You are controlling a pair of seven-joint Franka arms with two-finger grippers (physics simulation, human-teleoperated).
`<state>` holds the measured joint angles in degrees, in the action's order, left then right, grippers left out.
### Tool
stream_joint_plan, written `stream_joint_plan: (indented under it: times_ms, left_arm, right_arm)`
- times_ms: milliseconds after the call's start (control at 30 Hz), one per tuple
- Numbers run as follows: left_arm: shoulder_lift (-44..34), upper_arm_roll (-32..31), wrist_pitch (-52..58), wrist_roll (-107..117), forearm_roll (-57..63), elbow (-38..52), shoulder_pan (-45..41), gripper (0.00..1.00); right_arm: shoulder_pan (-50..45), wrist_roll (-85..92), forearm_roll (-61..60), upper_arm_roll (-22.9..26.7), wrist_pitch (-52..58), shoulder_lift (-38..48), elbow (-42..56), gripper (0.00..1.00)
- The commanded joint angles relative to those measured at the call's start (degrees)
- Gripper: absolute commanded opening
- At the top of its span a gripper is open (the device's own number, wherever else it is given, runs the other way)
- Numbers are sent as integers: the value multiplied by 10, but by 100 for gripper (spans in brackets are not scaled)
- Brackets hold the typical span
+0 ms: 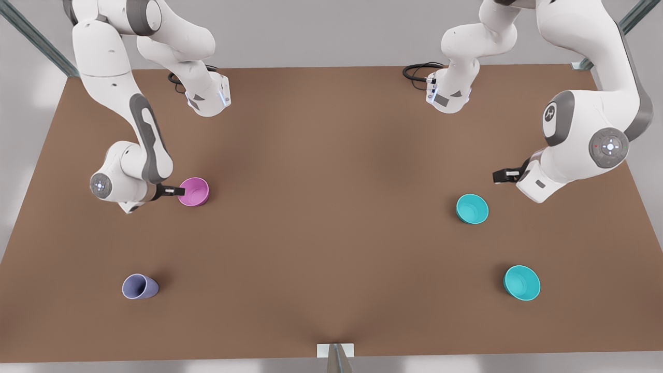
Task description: Stack the blue bowl on the pink bowl
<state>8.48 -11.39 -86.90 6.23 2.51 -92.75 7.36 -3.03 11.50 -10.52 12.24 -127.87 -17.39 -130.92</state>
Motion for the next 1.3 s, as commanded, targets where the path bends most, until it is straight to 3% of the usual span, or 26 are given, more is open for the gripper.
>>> stream_joint_plan:
  times_ms: [0, 167, 200, 267, 300, 400, 500, 600, 733, 867, 933, 1033, 1167, 1233, 1267]
  left_arm:
    - [0, 0, 15, 3, 0, 0, 0, 100]
    - [0, 0, 15, 3, 0, 0, 0, 100]
    - [0, 0, 16, 3, 0, 0, 0, 100]
    - [0, 0, 23, 4, 0, 0, 0, 100]
    - [0, 0, 23, 4, 0, 0, 0, 100]
    - [5, 0, 23, 5, -1, 0, 0, 100]
    - [10, 0, 23, 5, -1, 0, 1, 100]
    - [9, 0, 23, 5, -1, 0, 0, 100]
    - [9, 0, 23, 5, -1, 0, 0, 100]
    - [12, 0, 31, 26, -2, 0, 0, 100]
    - [14, 0, 30, 26, -15, 1, 0, 100]
    - [28, 0, 28, 23, -17, 1, 33, 100]
    - [96, -1, -25, 16, -19, -1, 55, 100]
    - [127, 19, -147, -15, -35, -65, 55, 100]
    - [150, 50, -176, -91, -74, -70, 55, 100]
  right_arm:
    - [-1, 12, -12, -1, -48, -5, -7, 100]
    - [-3, 12, -33, -5, -48, -14, -7, 99]
    - [-3, 22, -41, -6, -48, -14, -7, 89]
    - [-4, 27, -42, -6, -45, -15, -7, 52]
    - [-7, 26, -43, -6, -44, -15, -7, 40]
    - [-24, 26, -54, -6, -36, -12, -7, 21]
    - [-32, 23, -54, -6, -29, -12, 1, 21]
    - [-87, -29, -129, -6, 126, -28, 135, 21]
    - [-265, -355, -260, -6, 158, -146, 349, 21]
    - [-377, -700, -266, -6, 112, -309, 591, 21]
    - [-390, -791, -265, -38, 38, -351, 626, 21]
    - [-424, -843, -265, -44, -39, -400, 639, 21]
    - [-431, -845, -264, -44, -51, -416, 645, 21]
    - [-431, -845, -264, -44, -52, -416, 644, 100]
    - [-432, -847, -265, -44, -52, -414, 644, 100]
